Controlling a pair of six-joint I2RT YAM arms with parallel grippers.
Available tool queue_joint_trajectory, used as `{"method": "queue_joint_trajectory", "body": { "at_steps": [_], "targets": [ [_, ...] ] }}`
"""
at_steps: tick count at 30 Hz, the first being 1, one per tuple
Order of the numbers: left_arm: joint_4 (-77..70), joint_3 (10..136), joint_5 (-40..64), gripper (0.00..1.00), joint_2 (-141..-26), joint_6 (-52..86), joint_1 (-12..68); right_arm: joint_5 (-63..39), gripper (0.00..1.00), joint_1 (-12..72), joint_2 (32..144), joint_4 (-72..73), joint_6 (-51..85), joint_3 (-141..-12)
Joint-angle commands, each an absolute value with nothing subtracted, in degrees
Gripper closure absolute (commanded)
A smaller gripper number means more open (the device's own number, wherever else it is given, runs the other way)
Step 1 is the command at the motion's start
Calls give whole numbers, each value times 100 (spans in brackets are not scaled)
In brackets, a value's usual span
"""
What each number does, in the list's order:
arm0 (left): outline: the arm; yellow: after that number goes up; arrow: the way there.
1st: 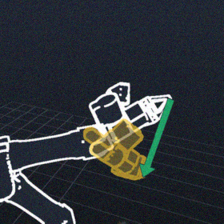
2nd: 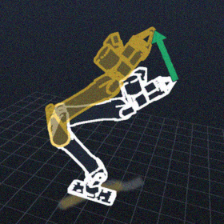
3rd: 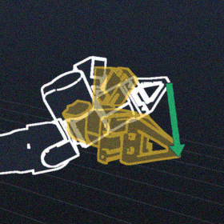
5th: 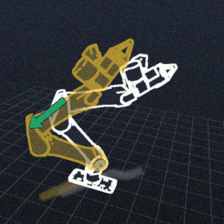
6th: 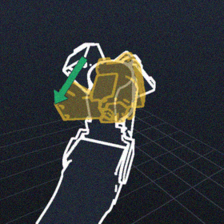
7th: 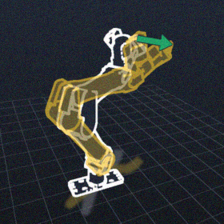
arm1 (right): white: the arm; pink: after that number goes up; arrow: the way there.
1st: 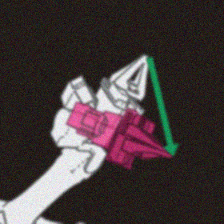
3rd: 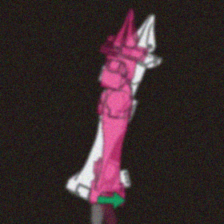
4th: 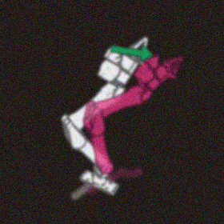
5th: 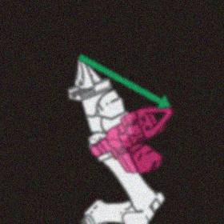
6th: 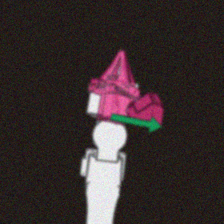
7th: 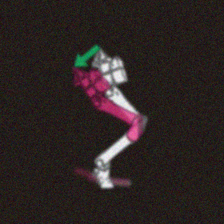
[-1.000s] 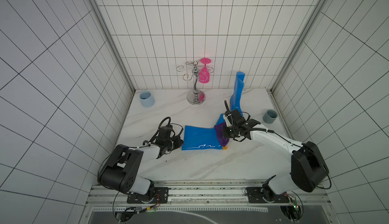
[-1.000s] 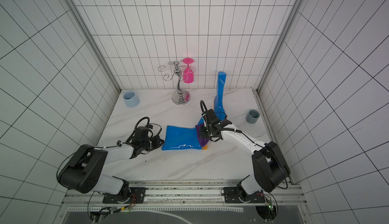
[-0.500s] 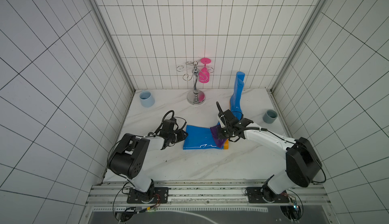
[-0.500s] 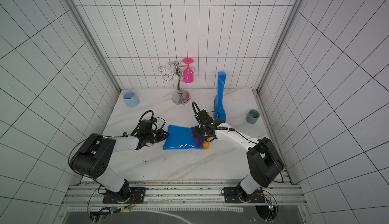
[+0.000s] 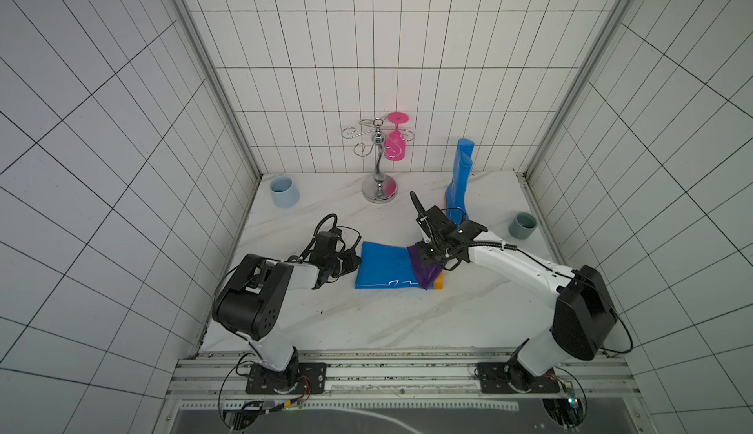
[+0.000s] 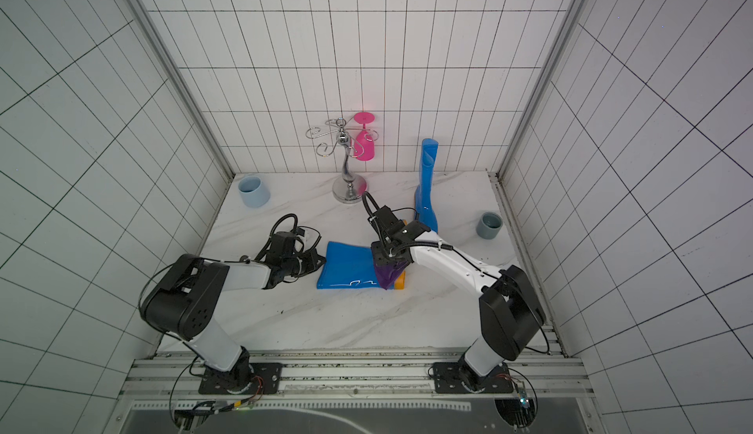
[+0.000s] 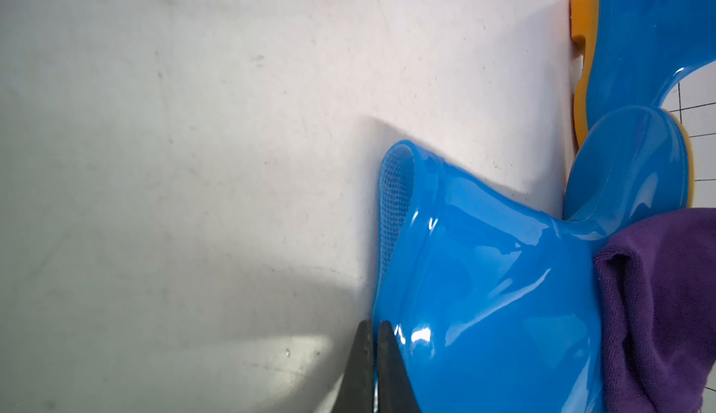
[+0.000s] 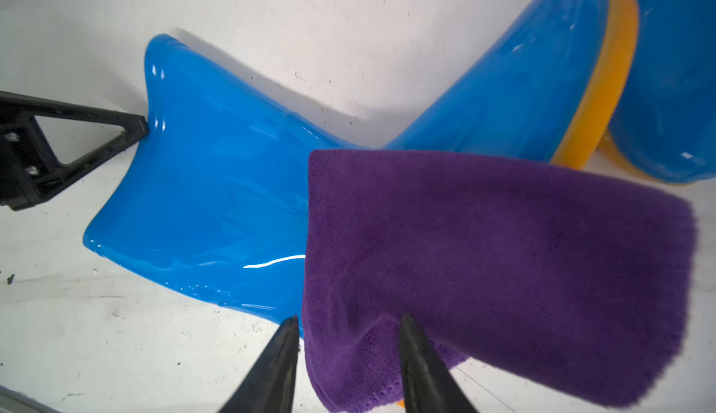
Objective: Wipe the rubber boots with a cloth
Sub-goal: Wipe the dirt off the rubber boot.
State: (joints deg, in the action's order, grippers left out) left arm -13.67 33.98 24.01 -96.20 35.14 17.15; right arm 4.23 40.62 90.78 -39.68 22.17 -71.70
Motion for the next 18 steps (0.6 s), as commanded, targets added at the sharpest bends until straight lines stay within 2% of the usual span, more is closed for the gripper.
{"method": "queue_joint_trajectory", "body": {
  "at_steps": [1, 9, 18],
  "targets": [
    [-1003, 3169, 2353, 100, -9861, 3515, 1758, 944, 53, 4174, 9133, -4538, 2060, -7964],
    [-1081, 3160, 2395, 100, -9913, 3516, 1758, 1524, 44, 4230, 9524, -4937, 1961, -8288],
    [-1098, 3147, 2399, 100, -9945, 3507, 1758, 1412, 40, 4228, 9867, -4750, 1942, -8072]
  ]
}}
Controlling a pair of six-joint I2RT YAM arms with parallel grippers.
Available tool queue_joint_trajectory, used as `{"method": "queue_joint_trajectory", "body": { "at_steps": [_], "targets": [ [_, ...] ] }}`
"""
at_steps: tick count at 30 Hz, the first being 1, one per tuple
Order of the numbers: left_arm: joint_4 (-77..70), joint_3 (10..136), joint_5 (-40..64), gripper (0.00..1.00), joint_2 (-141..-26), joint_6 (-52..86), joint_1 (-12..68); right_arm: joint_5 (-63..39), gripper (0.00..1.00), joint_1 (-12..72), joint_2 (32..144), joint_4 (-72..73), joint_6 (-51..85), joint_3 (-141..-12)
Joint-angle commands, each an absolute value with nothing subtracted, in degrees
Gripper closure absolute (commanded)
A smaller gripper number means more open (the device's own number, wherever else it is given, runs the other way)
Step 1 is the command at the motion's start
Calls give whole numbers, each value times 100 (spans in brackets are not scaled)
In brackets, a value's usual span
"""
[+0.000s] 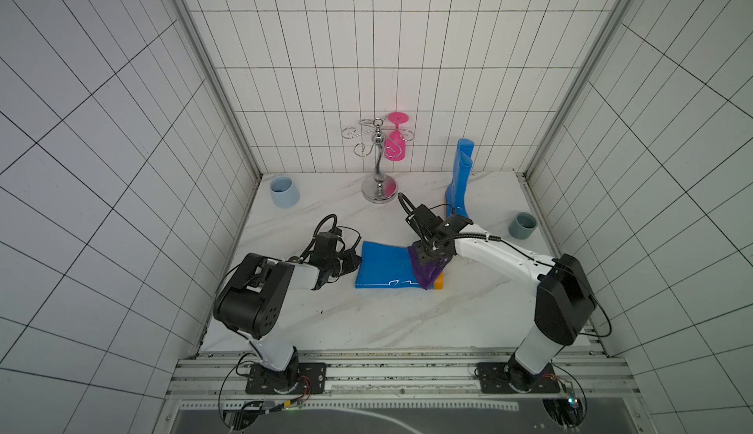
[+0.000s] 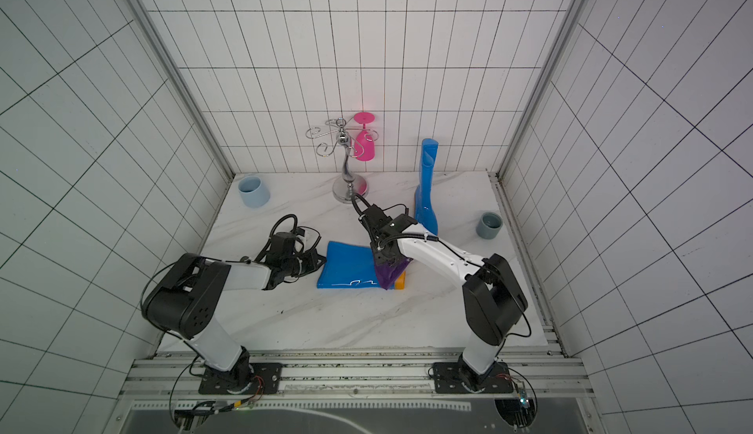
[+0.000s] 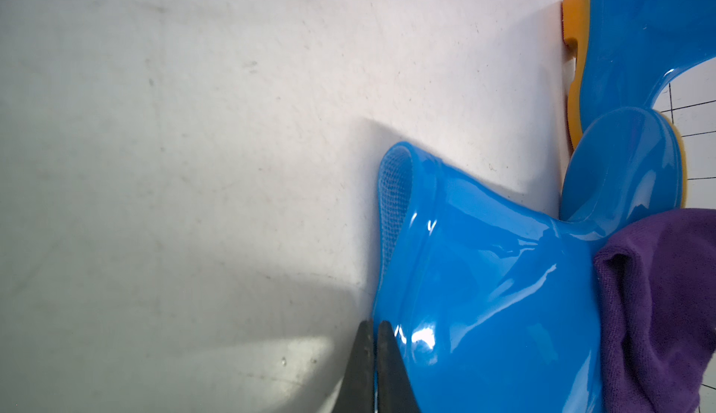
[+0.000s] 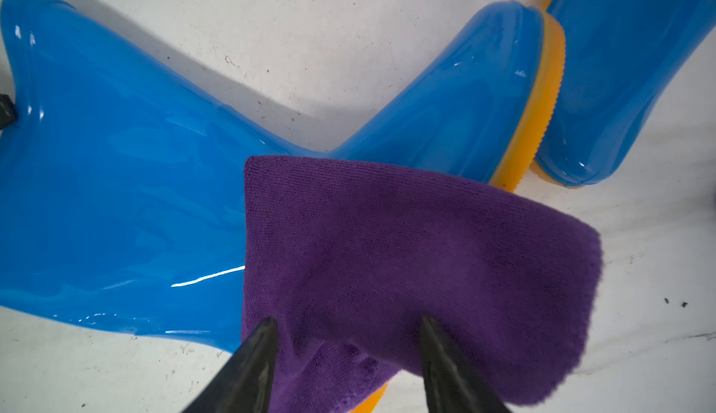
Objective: Wipe the rubber boots with a cloth
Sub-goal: Wipe the dirt off the rubber boot.
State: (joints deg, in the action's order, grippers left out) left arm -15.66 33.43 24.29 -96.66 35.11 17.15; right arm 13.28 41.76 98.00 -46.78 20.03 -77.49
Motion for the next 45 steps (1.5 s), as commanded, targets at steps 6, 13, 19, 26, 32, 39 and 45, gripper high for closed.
{"method": "queue_joint_trajectory", "body": {
  "at_steps": [6, 13, 19, 26, 32, 39, 45],
  "targets": [
    [-1125, 3172, 2425, 100, -9984, 3516, 1758, 1238, 40, 4230, 10088, -4517, 1916, -7773],
    [-1173, 3147, 2478, 100, -10041, 3542, 1758, 1334, 46, 4245, 10286, -4393, 1925, -7356],
    [-1228, 3098, 2537, 100, -10046, 3569, 1758, 1443, 59, 4324, 10419, -4256, 1981, -7020],
    [-1260, 2984, 2606, 100, -10011, 3585, 1758, 1532, 100, 4440, 10428, -4119, 2031, -6788],
    [-1316, 2814, 2642, 100, -9962, 3622, 1801, 1775, 100, 4443, 10238, -4096, 1947, -6927],
    [-1367, 2654, 2634, 100, -9884, 3674, 1929, 1856, 100, 4431, 10038, -4144, 1882, -7316],
    [-1336, 2565, 2572, 100, -9800, 3692, 2025, 1890, 100, 4426, 9963, -4199, 1810, -7573]
  ]
}}
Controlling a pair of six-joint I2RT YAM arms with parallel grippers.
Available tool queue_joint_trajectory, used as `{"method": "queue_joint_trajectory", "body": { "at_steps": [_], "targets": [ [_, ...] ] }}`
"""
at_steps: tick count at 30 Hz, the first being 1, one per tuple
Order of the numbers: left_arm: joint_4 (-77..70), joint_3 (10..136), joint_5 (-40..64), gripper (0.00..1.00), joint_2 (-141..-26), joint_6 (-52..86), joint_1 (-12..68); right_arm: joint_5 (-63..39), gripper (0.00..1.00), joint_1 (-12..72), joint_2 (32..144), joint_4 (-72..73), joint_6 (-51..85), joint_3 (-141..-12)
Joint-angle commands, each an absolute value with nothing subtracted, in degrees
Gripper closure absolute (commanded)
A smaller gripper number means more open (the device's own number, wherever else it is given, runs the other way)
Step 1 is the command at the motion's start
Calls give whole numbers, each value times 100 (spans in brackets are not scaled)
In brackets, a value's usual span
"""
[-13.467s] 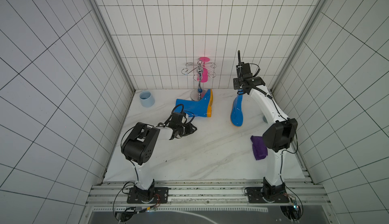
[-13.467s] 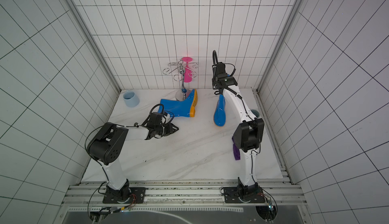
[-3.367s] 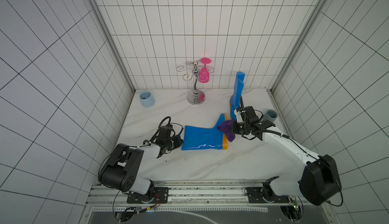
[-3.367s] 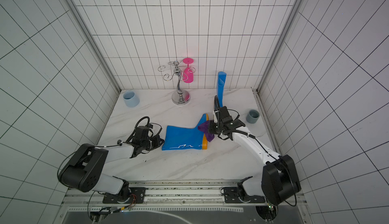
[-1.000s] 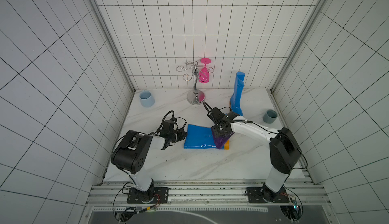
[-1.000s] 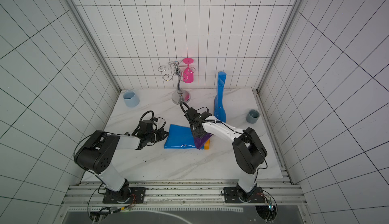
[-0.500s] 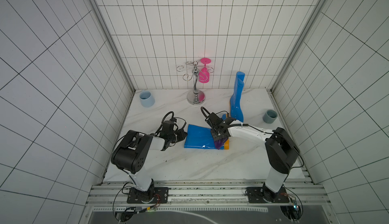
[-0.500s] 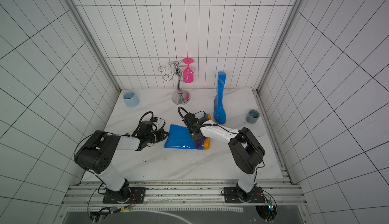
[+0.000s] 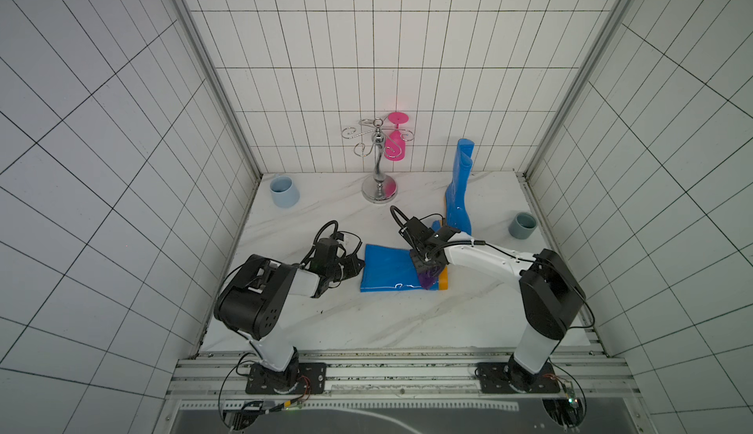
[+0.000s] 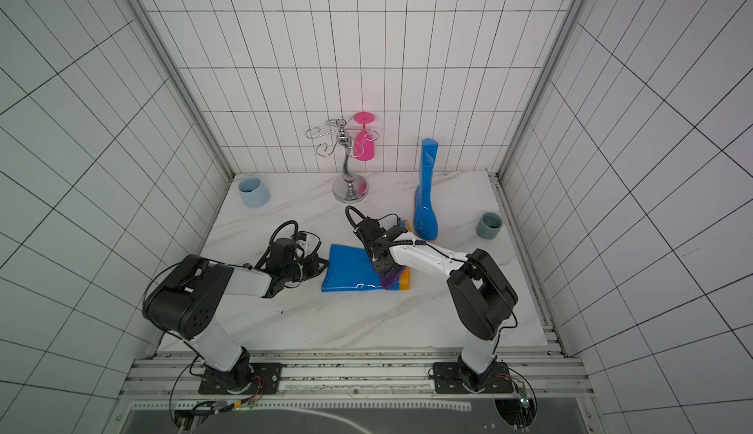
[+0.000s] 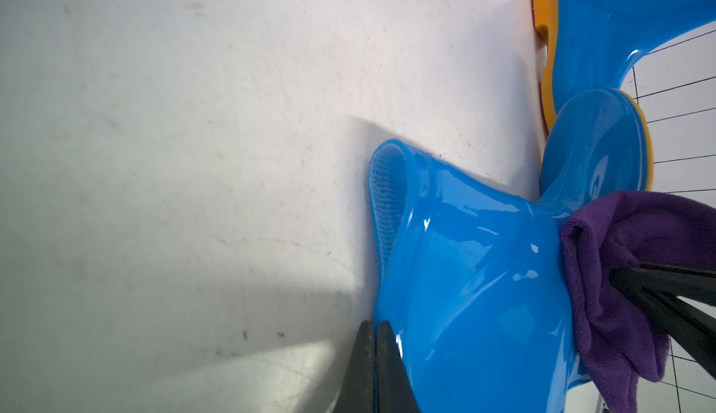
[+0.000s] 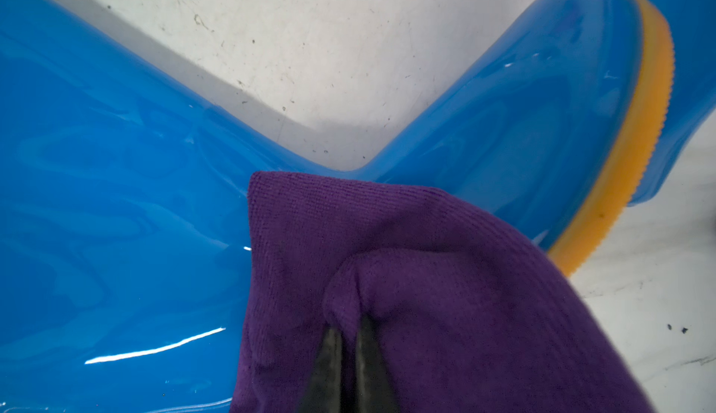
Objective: Wipe the rubber boots with a cloth
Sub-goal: Wipe the dirt off the rubber boot.
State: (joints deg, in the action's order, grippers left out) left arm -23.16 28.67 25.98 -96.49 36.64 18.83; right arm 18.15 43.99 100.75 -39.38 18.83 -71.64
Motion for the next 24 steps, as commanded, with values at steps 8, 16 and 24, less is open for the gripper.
{"method": "queue_joint_trajectory", "body": {
  "at_steps": [8, 16, 24],
  "targets": [
    [-1185, 2653, 2550, 100, -9921, 3626, 2021, 1856, 100, 4424, 9969, -4163, 1837, -7426],
    [-888, 2868, 2593, 91, -10169, 3463, 2065, 1787, 100, 4395, 9952, -4036, 1865, -7295],
    [-861, 2867, 2571, 100, -10155, 3419, 2119, 1430, 100, 4391, 10053, -3610, 1975, -7116]
  ]
}}
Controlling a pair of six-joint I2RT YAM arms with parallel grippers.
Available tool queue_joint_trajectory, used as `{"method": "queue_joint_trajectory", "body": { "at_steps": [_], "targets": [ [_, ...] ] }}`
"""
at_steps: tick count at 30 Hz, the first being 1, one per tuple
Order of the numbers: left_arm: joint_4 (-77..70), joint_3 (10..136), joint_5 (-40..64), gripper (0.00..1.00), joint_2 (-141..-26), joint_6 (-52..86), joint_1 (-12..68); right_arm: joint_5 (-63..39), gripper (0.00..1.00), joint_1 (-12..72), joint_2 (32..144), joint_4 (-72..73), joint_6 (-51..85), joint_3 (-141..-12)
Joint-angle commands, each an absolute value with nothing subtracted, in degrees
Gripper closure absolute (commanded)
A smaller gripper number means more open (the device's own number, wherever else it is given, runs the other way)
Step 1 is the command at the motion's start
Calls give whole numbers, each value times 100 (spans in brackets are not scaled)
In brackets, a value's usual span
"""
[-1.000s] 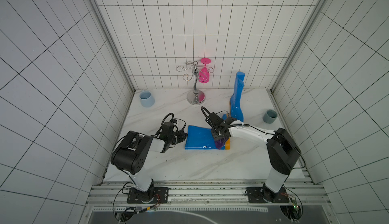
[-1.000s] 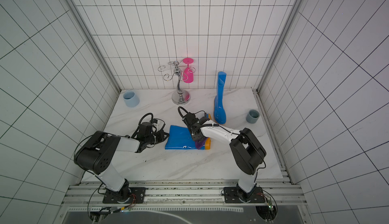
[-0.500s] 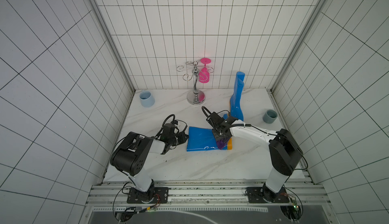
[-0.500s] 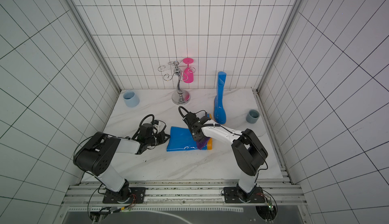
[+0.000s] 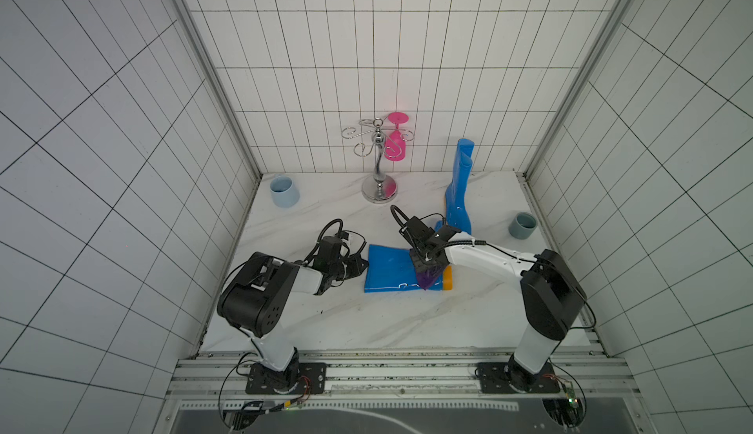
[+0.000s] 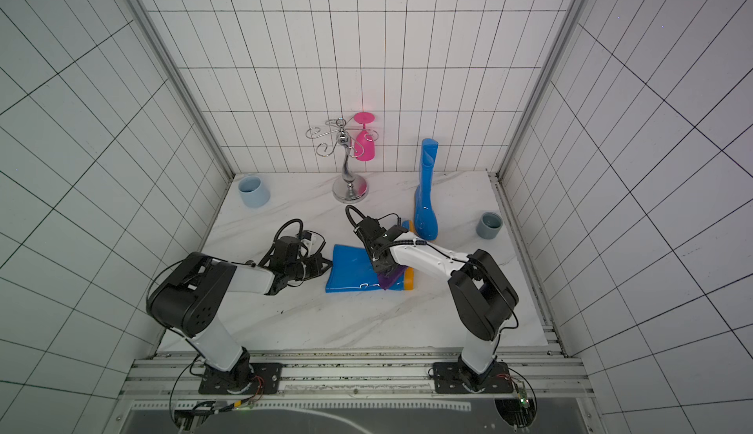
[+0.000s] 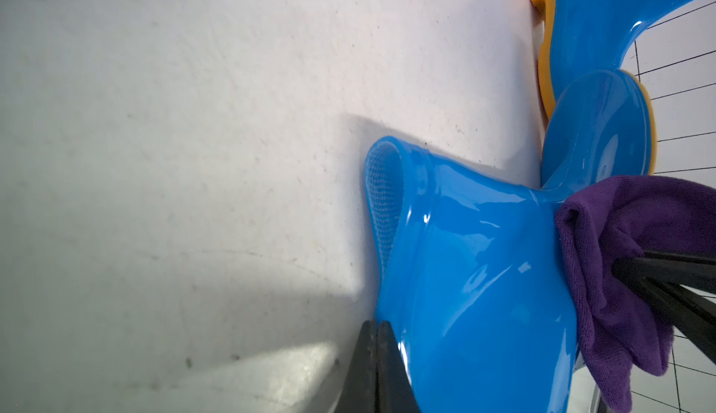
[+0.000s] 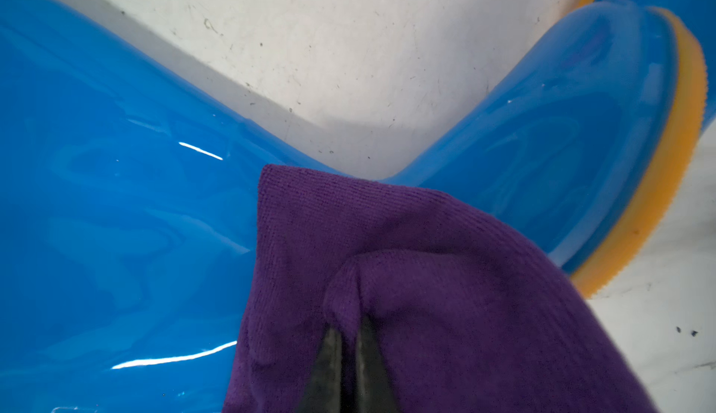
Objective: Wipe the rubber boots with a cloth
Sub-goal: Wipe the dirt off the rubber boot.
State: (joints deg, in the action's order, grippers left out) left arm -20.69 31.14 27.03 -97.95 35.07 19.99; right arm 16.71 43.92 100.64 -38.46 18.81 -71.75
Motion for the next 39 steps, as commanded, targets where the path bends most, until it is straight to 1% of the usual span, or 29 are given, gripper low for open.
{"method": "queue_joint_trajectory", "body": {
  "at_steps": [1, 7, 12, 21, 30, 35, 39],
  "targets": [
    [-861, 2866, 2567, 100, -10159, 3419, 2125, 1342, 100, 4397, 10075, -3519, 2005, -7079],
    [-892, 2854, 2558, 100, -10158, 3414, 2127, 862, 100, 4381, 10133, -2700, 2196, -6790],
    [-953, 2845, 2561, 100, -10192, 3423, 2127, 429, 100, 4386, 10451, -2068, 2271, -6916],
    [-1037, 2860, 2561, 100, -10301, 3444, 2127, 237, 100, 4596, 11193, -1796, 2235, -7791],
    [-1011, 2874, 2548, 100, -10303, 3439, 2131, 92, 100, 4693, 11148, -1654, 2206, -8022],
    [-993, 2882, 2534, 100, -10301, 3444, 2140, -105, 100, 4735, 11408, -1335, 2224, -8113],
    [-976, 2891, 2514, 100, -10310, 3445, 2145, -75, 100, 4764, 11634, -1317, 2182, -8259]
  ]
}}
